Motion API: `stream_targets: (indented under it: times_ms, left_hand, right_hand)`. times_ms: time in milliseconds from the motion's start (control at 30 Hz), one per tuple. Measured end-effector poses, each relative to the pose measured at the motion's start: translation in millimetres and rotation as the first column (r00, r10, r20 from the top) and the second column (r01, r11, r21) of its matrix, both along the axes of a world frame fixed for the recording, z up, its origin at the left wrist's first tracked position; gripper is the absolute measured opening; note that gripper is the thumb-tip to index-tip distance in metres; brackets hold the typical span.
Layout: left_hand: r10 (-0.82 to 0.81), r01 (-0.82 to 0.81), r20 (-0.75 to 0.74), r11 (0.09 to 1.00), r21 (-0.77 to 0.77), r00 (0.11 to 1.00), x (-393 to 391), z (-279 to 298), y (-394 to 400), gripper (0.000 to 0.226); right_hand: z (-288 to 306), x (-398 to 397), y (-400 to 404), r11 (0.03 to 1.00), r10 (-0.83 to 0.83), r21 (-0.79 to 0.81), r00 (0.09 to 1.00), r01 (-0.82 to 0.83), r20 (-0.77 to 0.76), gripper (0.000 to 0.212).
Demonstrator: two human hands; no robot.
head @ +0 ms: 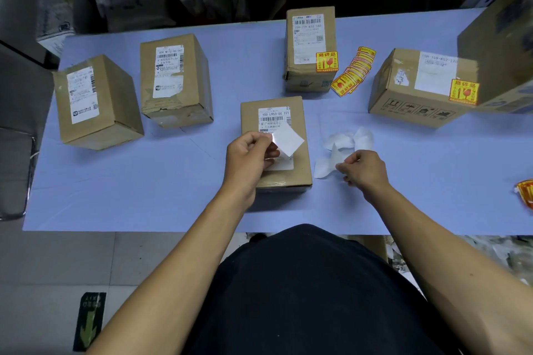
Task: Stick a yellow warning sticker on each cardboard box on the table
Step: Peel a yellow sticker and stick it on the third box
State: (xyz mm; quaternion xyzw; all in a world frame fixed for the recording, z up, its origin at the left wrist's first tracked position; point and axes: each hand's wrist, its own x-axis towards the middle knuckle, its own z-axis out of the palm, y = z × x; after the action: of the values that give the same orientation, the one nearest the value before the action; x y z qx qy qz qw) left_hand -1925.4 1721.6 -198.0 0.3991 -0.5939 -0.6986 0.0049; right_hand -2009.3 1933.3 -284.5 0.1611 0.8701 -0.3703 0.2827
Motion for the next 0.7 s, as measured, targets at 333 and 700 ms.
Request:
stream_targets:
  times_ms: [333,700]
  left_hand:
    - [-0.022,0.022,0.035,1.0,0.009,0.999,-4,-3,1,0.014]
    - [0.061,-0.097,0.135,0.956,0.278,0.989,-12,-1,6,0.011]
  right_hand:
    - [12,12,3,0.995,0.086,0.066,0.988,-0.078,-0.128,0.032]
    - [54,30,-51,0.814,0.475,0.165,0.474,-0.557,-0.741,0.016]
